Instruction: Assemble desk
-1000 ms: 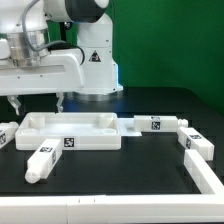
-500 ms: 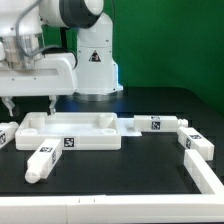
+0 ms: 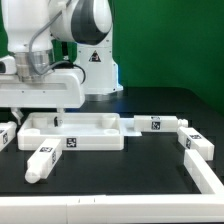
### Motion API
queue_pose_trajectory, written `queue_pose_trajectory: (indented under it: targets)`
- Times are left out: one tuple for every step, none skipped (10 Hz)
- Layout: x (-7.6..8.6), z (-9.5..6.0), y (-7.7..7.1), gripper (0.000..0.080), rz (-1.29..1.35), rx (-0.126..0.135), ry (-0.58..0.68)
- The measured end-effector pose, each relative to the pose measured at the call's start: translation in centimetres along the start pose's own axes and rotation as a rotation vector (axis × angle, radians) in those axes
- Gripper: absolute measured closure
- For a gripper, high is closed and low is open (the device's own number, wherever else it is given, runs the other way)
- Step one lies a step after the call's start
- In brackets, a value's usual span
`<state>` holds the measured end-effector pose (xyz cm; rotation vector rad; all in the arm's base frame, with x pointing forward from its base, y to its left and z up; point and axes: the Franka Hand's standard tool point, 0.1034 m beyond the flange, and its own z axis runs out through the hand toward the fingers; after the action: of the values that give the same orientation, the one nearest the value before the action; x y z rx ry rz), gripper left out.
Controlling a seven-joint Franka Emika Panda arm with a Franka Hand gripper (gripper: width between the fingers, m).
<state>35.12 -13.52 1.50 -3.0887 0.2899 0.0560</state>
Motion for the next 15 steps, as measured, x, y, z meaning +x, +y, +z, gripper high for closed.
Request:
queue_pose_trajectory:
  targets:
    - [0.0,0.0,0.0,0.015,-0.02,0.0,0.0]
    - [0.0,0.0,0.1,0.0284,-0.018,-0.001,-0.001]
    - [0.0,0.0,0.1,0.0284,-0.019,-0.001,-0.001]
    - [0.0,0.0,0.1,0.0422,-0.019,-0.001,-0.001]
    - [0.0,0.0,0.1,0.0558,-0.019,-0.001,-0.001]
    - [0.0,0.0,0.1,0.0558,-0.019,0.0,-0.001]
    - [-0.1,0.0,0.1,0.0727,-0.023,0.0,-0.003]
    - [0.0,0.0,0.1,0.0747,-0.025,0.0,-0.002]
    - [-0.1,0.0,0.1,0.0747,-0.027,0.002,-0.004]
    - [-0.1,0.0,0.1,0.0747,-0.032,0.002,-0.005]
    - [-0.1,0.0,0.1,0.0747,-0.041,0.002,-0.005]
    - [-0.1,0.0,0.1,0.0747,-0.05,0.002,-0.005]
    - [-0.1,0.0,0.1,0.0747,-0.063,0.002,-0.005]
    - [-0.1,-0.2,-0.6,0.0747,-0.056,0.024,-0.041]
    - [2.6,-3.0,-2.1,0.0747,-0.078,0.058,-0.062]
